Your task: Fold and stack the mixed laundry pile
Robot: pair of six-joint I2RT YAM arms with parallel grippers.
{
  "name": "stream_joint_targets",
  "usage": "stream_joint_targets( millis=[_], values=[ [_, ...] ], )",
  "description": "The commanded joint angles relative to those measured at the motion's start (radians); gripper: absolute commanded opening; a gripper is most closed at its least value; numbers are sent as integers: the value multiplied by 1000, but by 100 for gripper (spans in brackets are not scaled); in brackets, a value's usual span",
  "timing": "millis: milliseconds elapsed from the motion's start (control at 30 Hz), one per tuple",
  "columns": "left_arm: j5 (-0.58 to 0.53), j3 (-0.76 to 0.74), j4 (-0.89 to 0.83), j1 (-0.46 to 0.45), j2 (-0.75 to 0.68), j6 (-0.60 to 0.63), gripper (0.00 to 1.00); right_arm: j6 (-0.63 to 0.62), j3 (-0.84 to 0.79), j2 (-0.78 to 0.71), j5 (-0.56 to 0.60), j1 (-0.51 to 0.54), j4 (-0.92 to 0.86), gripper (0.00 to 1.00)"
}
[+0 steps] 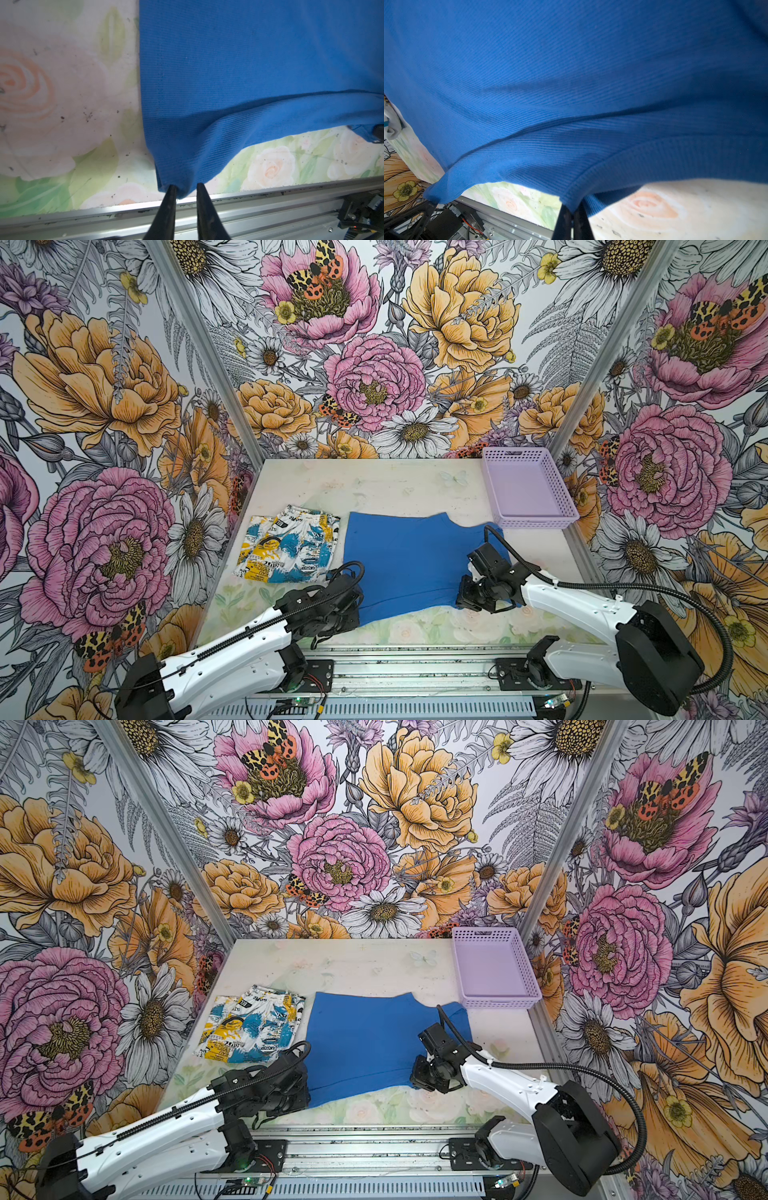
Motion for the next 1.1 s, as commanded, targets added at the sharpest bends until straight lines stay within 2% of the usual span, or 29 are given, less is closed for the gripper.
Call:
stream_joint_targets(
  millis=[0,167,500,567,667,833,1067],
  values=[
    [-35,-14,17,-9,-5,-40,20,5,25,-10,-3,-20,-17,0],
    [-41,-6,18,-28,27,-43,17,-8,27,-17,-13,-42,-29,0],
    [-13,61,18,-25,77,9,5,-39,67,17,-36,-61,-36,0],
    [3,58,16,-37,90,6,7,-45,73,26,-41,-63,-36,0],
    [-20,41,11,-83,80,-45,21,-47,75,31,-46,-64,-37,0],
    [-106,43,-32,-168,46,-141,20,-49,68,29,-51,-65,-39,0],
    [-103,27,-46,-205,106,-178,18,-50,69,31,-51,-66,-40,0]
  ],
)
